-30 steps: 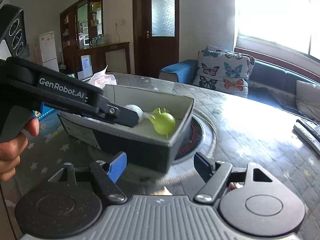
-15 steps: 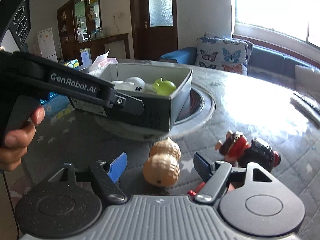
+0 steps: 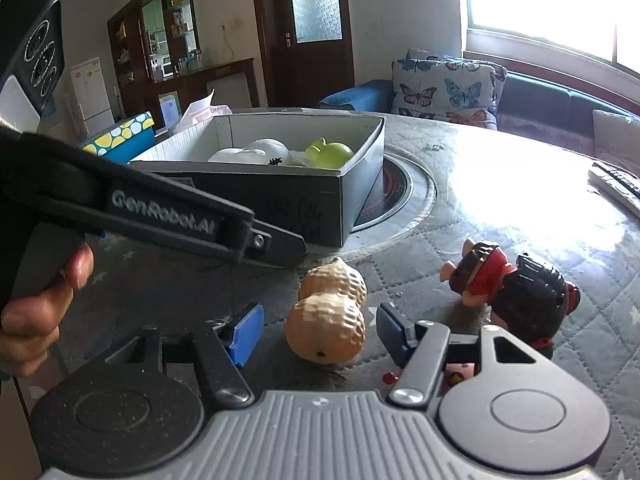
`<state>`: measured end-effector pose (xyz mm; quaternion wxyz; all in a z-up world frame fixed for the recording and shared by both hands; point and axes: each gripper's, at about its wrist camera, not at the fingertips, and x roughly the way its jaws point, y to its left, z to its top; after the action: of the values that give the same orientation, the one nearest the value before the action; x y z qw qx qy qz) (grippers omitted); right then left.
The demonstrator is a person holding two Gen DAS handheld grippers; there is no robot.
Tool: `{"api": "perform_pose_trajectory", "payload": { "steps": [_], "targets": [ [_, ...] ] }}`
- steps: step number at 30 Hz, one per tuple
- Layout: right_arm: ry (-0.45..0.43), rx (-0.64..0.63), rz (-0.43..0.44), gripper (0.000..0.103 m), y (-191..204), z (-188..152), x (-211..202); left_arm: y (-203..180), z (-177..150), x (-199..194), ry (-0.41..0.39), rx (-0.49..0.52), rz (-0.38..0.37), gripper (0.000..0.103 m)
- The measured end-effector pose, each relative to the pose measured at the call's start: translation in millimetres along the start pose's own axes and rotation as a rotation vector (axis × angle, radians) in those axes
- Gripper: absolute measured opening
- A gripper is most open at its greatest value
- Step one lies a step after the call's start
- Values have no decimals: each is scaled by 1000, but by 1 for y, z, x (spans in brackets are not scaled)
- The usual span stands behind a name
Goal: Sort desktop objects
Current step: 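Move the left tool down toward the tan peanut-shaped toy, then close the left tool on the tan peanut toy and lift it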
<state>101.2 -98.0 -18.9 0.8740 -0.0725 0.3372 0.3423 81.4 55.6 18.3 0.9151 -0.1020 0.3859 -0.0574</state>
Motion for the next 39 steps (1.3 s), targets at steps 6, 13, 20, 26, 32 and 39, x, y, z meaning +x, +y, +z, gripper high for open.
{"api": "perform_pose_trajectory", "payload": {
  "steps": [6,13,20,26,32,39],
  "targets": [
    [9,-16,0,61,3,-1,3,5,2,6,23,-48,-43,41],
    [28,-49,-10,56,7,1,7,11,0,15,52,-111,-97,41],
    [44,-58,-4,49,9,2,7,17,-3,23,78,-172,-132,41],
    [63,-75,-7,49,11,4,8,27,-5,28,92,-241,-185,41],
    [83,-89,-11,47,15,6,11,28,-6,29,95,-252,-198,40],
    [82,-76,7,44,16,7,10,30,-10,19,70,-241,-185,39]
  ]
}}
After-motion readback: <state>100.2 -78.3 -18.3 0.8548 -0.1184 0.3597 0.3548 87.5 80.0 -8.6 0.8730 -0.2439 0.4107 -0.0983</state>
